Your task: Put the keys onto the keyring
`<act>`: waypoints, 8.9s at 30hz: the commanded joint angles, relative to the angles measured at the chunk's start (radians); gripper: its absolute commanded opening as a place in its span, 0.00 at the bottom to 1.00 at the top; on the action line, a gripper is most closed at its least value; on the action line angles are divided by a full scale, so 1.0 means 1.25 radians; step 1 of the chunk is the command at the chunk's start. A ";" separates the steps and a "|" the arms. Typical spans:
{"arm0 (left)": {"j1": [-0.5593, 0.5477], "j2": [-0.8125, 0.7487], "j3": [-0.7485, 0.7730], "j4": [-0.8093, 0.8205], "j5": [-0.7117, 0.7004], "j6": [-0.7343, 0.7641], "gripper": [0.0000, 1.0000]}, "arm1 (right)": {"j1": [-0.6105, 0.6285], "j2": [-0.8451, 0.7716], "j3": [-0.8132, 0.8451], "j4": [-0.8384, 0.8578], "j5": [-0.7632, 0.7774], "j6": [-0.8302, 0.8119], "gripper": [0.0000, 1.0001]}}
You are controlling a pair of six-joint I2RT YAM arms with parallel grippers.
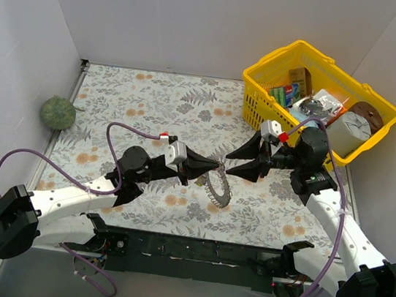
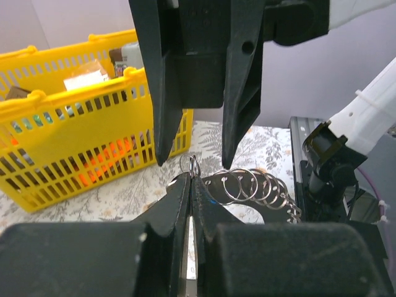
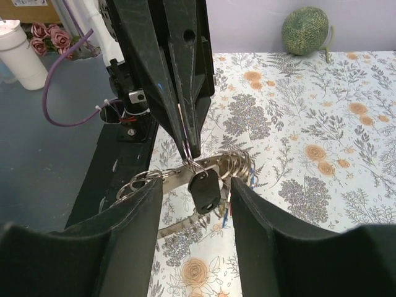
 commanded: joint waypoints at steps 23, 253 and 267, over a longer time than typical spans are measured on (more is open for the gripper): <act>0.003 0.003 0.022 0.108 0.053 -0.029 0.00 | 0.042 0.008 -0.015 0.182 -0.027 0.091 0.35; 0.150 -0.021 0.095 -0.133 0.285 0.035 0.00 | 0.075 0.114 0.175 -0.308 0.012 -0.217 0.42; 0.150 -0.021 0.094 -0.130 0.286 0.031 0.00 | 0.101 0.141 0.171 -0.273 0.001 -0.191 0.27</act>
